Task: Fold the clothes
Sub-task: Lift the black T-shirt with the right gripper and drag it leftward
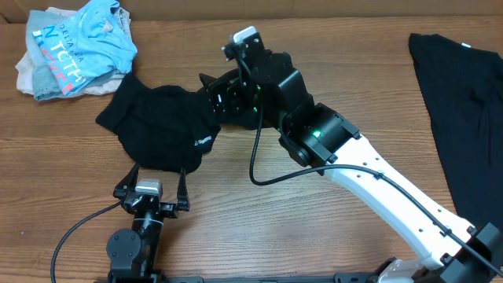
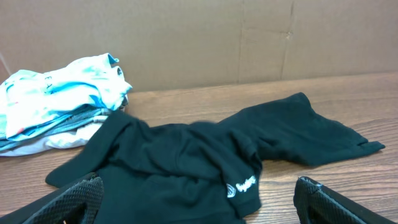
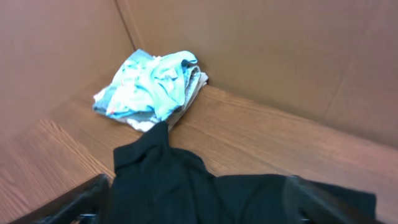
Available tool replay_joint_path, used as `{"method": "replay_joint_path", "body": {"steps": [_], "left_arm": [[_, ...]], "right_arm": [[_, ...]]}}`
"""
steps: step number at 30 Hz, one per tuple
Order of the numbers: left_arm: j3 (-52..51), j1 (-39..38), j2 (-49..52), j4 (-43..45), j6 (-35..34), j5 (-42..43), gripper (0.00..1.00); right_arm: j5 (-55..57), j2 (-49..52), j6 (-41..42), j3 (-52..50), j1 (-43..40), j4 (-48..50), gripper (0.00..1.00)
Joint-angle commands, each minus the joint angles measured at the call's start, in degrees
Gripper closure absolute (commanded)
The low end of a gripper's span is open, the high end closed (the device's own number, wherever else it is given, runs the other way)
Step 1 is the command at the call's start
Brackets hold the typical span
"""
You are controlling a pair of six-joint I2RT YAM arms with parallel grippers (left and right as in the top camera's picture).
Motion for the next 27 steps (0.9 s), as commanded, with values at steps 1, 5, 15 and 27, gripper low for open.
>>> {"method": "replay_joint_path", "body": {"steps": [1, 5, 15, 27], "left_arm": [[-0.20, 0.31, -0.59, -0.15, -0.52, -0.59, 0.00], [-0.20, 0.31, -0.59, -0.15, -0.52, -0.59, 0.00], [-0.20, 0.31, -0.59, -0.15, -0.52, -0.59, 0.00], [-0.20, 0.31, -0.59, -0.15, -0.52, -0.59, 0.00]], "right_arm": [[3.48, -0.44, 0.50, 1.25, -1.79, -1.25, 0.00], [11.34, -0.44, 2.51, 1.25, -6.56, -8.07, 0.00], [-12.76, 4.46, 11.69, 0.66, -27.41, -24.85, 0.00], [-16.24, 24.24, 12.39, 0.66, -26.95, -16.94, 0.00]]}}
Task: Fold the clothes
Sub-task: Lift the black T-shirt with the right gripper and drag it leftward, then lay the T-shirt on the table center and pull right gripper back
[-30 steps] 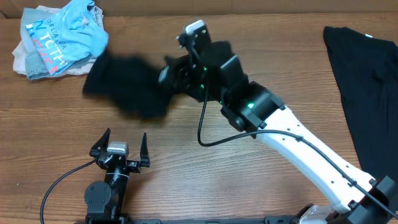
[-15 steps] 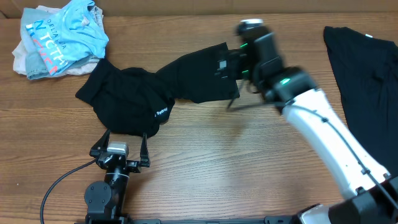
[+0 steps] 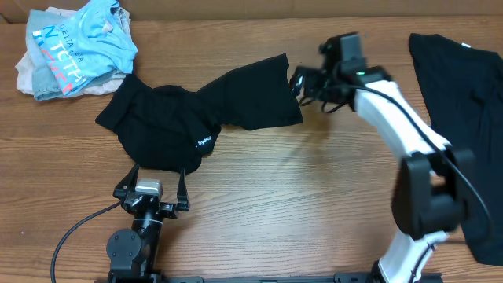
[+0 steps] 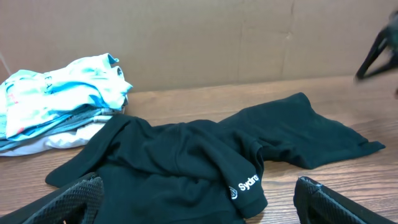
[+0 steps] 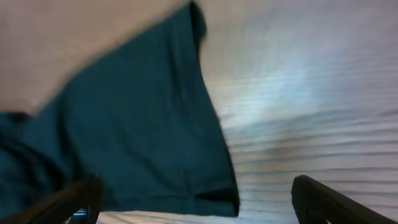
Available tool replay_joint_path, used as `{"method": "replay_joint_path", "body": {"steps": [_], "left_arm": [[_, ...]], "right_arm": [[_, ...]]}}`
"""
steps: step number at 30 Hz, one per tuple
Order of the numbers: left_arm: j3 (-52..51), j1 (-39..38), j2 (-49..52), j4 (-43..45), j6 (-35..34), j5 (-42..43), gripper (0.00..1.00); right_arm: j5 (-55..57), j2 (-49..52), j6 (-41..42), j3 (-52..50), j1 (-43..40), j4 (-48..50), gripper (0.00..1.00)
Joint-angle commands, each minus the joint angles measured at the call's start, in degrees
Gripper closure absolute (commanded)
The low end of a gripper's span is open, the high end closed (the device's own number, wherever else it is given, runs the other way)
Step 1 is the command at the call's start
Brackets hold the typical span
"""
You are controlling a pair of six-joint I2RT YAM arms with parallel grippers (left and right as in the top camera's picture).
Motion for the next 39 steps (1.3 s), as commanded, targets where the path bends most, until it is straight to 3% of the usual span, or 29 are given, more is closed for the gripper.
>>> {"method": "replay_joint_path", "body": {"steps": [1, 6, 11, 17, 20, 22, 28, 32, 34, 39], "left_arm": [[-0.20, 0.31, -0.59, -0.17, -0.52, -0.59, 0.00], [-0.20, 0.31, -0.59, -0.15, -0.52, -0.59, 0.00], [-0.20, 0.31, -0.59, -0.15, -0.52, -0.59, 0.00], [-0.20, 0.31, -0.59, -0.15, -0.52, -0.59, 0.00], [-0.20, 0.31, -0.59, -0.15, -0.52, -0.59, 0.00], [-0.20, 0.31, -0.59, -0.17, -0.52, -0.59, 0.00], [-0.20, 0.31, -0.59, -0.15, -0.52, -0.59, 0.00], [-0.20, 0.31, -0.59, -0.15, -0.52, -0.59, 0.00], [-0.20, 0.31, -0.59, -0.15, -0.52, -0.59, 0.00], [-0.20, 0.31, -0.59, -0.15, -0.52, -0.59, 0.00]], "right_arm": [[-1.60, 3.78, 1.55, 0.61, 1.11, 0.04, 0.00], [-1.60, 6.82, 2.12, 0.61, 1.29, -1.11, 0.17], [-1.64, 6.99, 3.67, 0.59, 1.29, -2.60, 0.25], [-1.86, 7.41, 4.68, 0.59, 1.36, -4.70, 0.27], [-1.86, 7.41, 4.68, 0.59, 1.36, -4.72, 0.42], [-1.88, 7.45, 4.70, 0.59, 1.40, -5.03, 0.46], [-2.05, 8.04, 4.70, 0.59, 1.95, -5.33, 0.39], [-2.03, 9.44, 5.22, 0.59, 2.54, -4.76, 0.39], [-2.10, 10.05, 6.19, 0.59, 2.58, -4.52, 0.48], [-2.01, 10.14, 6.16, 0.79, 2.58, -4.61, 0.85]]}}
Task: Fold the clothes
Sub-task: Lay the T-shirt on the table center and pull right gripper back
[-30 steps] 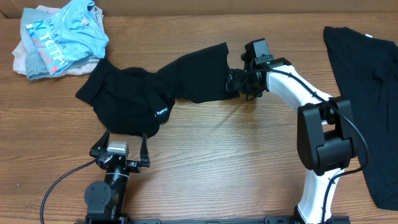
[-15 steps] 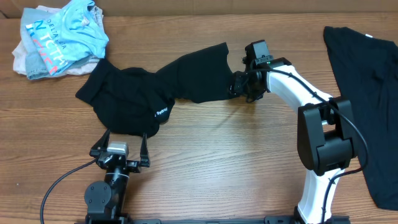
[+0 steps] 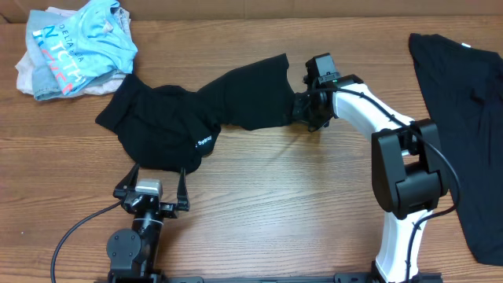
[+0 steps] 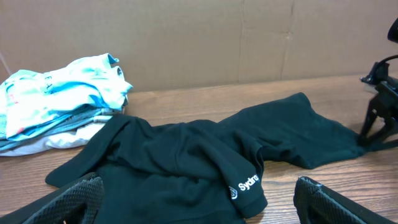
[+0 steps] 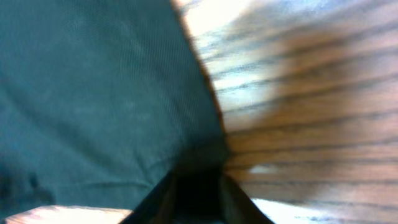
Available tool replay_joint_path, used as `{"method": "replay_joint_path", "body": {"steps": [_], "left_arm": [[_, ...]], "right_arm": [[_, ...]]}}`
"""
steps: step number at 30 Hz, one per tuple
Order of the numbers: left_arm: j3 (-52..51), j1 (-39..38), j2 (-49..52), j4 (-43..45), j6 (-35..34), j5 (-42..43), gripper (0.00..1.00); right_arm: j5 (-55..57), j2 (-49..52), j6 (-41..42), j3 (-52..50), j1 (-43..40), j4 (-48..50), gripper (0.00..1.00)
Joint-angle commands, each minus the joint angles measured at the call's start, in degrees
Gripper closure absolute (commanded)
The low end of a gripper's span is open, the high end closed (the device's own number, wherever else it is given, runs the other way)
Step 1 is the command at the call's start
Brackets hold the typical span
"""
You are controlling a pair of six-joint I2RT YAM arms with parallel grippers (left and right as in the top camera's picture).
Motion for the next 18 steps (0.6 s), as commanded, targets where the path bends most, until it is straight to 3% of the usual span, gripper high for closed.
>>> {"method": "replay_joint_path", "body": {"steps": [1, 2, 7, 18], "left_arm": [[-0.20, 0.31, -0.59, -0.15, -0.52, -0.59, 0.00], [-0.20, 0.31, -0.59, -0.17, -0.52, -0.59, 0.00], [-0.20, 0.31, -0.59, -0.15, -0.52, -0.59, 0.00], [-0.20, 0.31, -0.59, -0.15, -0.52, -0.59, 0.00]], "right_arm": [[0.00, 1.16, 0.63, 0.83, 0.26, 0.15, 0.91], [0.22, 1.09, 0.63, 1.03, 0.17, -0.07, 0.96], [4.42, 0.76, 0.59, 7.41, -1.49, -8.15, 0.96], [19.80, -4.11, 1.97, 33.00, -6.73, -37.77, 0.96]]}}
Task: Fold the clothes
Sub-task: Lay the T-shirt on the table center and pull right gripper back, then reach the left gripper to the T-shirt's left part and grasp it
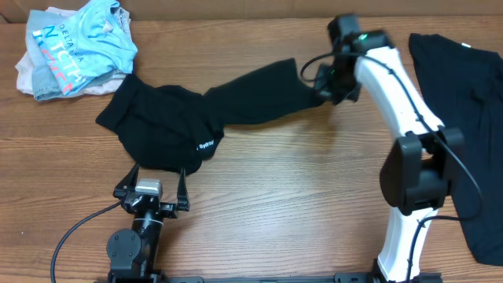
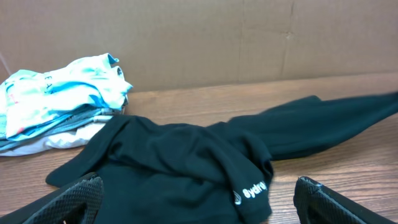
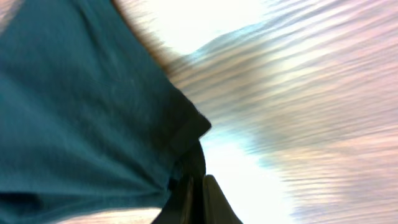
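A black shirt (image 1: pixel 169 118) with small white lettering lies bunched at the left-centre of the table; one part of it is stretched out to the right. My right gripper (image 1: pixel 321 88) is shut on that stretched end (image 3: pixel 161 137), its jaws pressed together on the hem. My left gripper (image 2: pixel 196 205) rests low at the table's front edge, open, with the shirt (image 2: pixel 186 162) lying in front of it and nothing between its fingers (image 2: pixel 78 196).
A pile of light blue and white clothes (image 1: pixel 75 47) sits at the back left corner. Another black garment (image 1: pixel 464 102) lies spread along the right side. A cardboard wall (image 2: pixel 199 37) backs the table.
My right gripper has moved up and to the right with the shirt's end held in it, and the black cloth is now drawn out longer and narrower. The left arm has not moved.
My right arm reached over the bunched black shirt. Then it stood to the right of the shirt with a part of the cloth laid out toward it. It then came down onto that cloth's right edge, and now it holds the edge and has drawn it out rightward.
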Available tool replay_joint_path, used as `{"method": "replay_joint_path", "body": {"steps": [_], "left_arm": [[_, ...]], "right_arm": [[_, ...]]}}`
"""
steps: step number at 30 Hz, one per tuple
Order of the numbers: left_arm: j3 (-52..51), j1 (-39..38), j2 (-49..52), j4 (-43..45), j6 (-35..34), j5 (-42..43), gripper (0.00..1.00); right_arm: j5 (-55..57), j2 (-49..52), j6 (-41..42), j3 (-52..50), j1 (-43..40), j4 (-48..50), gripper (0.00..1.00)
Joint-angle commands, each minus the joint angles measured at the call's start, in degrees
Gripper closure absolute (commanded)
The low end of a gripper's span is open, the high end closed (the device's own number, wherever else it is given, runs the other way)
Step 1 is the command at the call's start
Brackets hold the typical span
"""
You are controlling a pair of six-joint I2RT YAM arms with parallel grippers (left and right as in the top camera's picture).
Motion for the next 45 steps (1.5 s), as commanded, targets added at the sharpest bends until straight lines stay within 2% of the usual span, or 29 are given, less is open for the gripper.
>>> {"method": "replay_joint_path", "body": {"steps": [1, 5, 8, 12, 21, 24, 28, 30, 32, 35, 38, 42, 45], "left_arm": [[-0.20, 0.31, -0.59, -0.15, -0.52, -0.59, 0.00], [-0.20, 0.31, -0.59, -0.15, -0.52, -0.59, 0.00], [-0.20, 0.31, -0.59, -0.17, -0.24, -0.79, 0.00], [-0.20, 0.33, -0.59, -0.50, 3.08, -5.40, 0.00], [-0.20, 0.33, -0.59, -0.48, 3.52, -5.20, 0.00], [-0.20, 0.31, -0.59, 2.86, 0.98, 1.31, 0.00], [-0.20, 0.31, -0.59, 14.56, 1.16, 19.17, 0.00], [0.02, 0.31, -0.59, 22.16, -0.28, 22.93, 0.00], [1.86, 0.31, -0.55, 23.67, -1.62, 23.02, 0.00], [7.61, 0.31, 1.49, 17.90, -1.14, 22.67, 0.00], [15.80, 0.31, 7.85, 10.29, 2.25, 22.77, 0.00], [30.40, 0.31, 23.08, -1.44, 5.53, 23.56, 0.00], [44.09, 0.26, 36.68, -14.29, 6.12, 25.97, 0.00]], "right_arm": [[9.92, -4.94, 2.89, 5.84, -1.84, -4.24, 0.96], [17.59, -9.35, 9.18, 6.71, -5.11, -7.96, 0.96], [18.01, -12.48, 13.70, 6.71, -8.55, -10.51, 0.96], [13.20, -14.56, 9.66, 6.71, -11.13, -10.84, 0.96], [13.11, -14.60, 8.17, 6.38, -11.43, -11.08, 0.96], [13.07, -14.60, 8.24, 6.38, -11.43, -10.19, 0.96], [12.02, -14.60, 8.22, 6.38, -11.43, -9.07, 0.95], [12.04, -14.60, 8.20, 6.38, -11.43, -8.72, 0.95], [12.04, -14.60, 8.22, 6.38, -11.43, -8.48, 0.95], [12.02, -14.60, 8.22, 6.38, -11.43, -7.82, 0.95], [12.00, -14.60, 8.24, 6.38, -11.43, -7.10, 0.93], [10.47, -14.60, 8.24, 6.38, -11.43, -6.56, 0.92], [9.88, -14.60, 8.22, 6.38, -11.43, -6.54, 0.91]]}}
